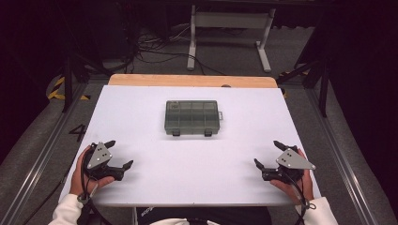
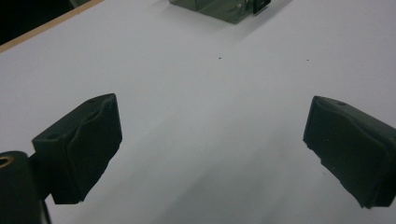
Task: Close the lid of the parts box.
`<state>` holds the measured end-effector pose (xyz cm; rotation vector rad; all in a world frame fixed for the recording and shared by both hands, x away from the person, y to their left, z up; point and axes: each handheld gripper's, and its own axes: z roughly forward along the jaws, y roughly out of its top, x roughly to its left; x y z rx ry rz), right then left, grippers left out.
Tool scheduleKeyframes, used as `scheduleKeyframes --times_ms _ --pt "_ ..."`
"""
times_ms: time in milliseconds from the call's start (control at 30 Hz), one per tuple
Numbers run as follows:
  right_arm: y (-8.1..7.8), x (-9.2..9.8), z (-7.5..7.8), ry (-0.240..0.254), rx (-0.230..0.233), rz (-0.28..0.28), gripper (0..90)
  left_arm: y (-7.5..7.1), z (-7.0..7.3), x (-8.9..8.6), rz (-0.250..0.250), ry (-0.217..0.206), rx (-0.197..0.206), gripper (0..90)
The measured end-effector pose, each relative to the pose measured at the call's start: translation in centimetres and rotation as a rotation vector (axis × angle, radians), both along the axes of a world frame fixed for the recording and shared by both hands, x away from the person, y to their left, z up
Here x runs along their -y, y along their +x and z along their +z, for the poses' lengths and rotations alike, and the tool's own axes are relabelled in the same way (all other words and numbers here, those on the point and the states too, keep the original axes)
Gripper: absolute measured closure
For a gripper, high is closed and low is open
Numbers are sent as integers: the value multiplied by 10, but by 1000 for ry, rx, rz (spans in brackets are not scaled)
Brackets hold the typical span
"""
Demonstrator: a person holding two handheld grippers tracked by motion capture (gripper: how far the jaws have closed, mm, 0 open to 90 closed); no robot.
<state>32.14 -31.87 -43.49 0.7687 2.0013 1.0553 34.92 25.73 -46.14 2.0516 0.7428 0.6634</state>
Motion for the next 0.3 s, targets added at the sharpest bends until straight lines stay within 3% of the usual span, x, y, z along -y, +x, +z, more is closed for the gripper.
scheduleKeyframes --times_ms 300 --pt "0 0 0 5 -1 0 85 1 -1 0 1 -2 -5 52"
